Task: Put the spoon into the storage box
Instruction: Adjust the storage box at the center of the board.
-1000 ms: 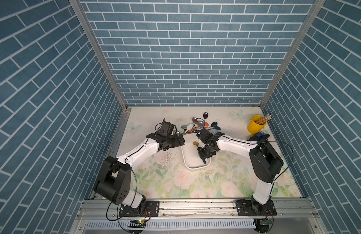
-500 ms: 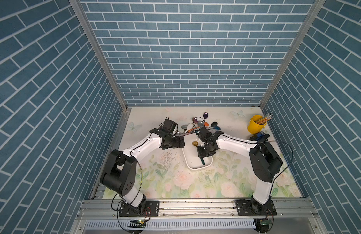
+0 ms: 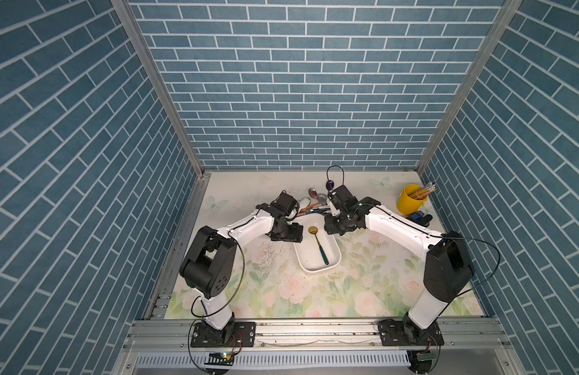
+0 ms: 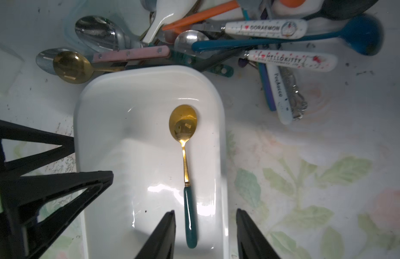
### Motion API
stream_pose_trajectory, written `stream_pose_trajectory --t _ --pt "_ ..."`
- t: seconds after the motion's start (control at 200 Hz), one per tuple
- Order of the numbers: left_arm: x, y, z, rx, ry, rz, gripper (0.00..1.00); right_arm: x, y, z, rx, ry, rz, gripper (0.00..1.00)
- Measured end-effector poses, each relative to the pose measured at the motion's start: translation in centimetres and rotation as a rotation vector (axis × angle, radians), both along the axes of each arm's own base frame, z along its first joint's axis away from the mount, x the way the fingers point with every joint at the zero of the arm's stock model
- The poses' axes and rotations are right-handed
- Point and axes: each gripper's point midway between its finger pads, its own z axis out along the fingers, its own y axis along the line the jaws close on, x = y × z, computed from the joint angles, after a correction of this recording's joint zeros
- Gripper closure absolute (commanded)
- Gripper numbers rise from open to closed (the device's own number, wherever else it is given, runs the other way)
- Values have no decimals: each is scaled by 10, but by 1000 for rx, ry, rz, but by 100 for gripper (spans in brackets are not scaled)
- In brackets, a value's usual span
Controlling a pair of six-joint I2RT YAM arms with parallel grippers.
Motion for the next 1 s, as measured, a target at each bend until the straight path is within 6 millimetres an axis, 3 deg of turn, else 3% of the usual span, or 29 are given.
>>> stream_pose_trajectory --t 0.195,0.44,0.73,1.0 --pt "-4 -16 -5 -7 15 -50 24 26 -42 23 -5 -73 -80 52" --pt "-7 -30 -1 -30 21 -81 24 48 -91 11 -39 -60 -177 51" --pt "-4 -38 -2 -41 26 -95 24 81 -97 -12 -65 -34 -173 51" --pt "-4 -38 8 -27 22 -113 17 123 -80 -9 -17 -68 -158 51"
